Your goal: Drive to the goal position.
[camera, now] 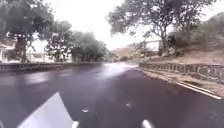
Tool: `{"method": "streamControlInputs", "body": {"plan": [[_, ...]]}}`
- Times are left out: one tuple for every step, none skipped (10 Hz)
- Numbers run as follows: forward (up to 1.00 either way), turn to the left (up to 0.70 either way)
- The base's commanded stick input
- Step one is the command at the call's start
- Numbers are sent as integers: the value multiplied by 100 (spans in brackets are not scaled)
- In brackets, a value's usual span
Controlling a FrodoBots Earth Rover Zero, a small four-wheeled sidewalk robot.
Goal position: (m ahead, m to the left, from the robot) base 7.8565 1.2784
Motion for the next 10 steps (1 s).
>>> {"method": "streamControlInputs", "body": {"plan": [[70, 0], [70, 0], [70, 0], [70, 0], [70, 0], [70, 0], [70, -35], [70, -35], [70, -35], [70, -5]]}}
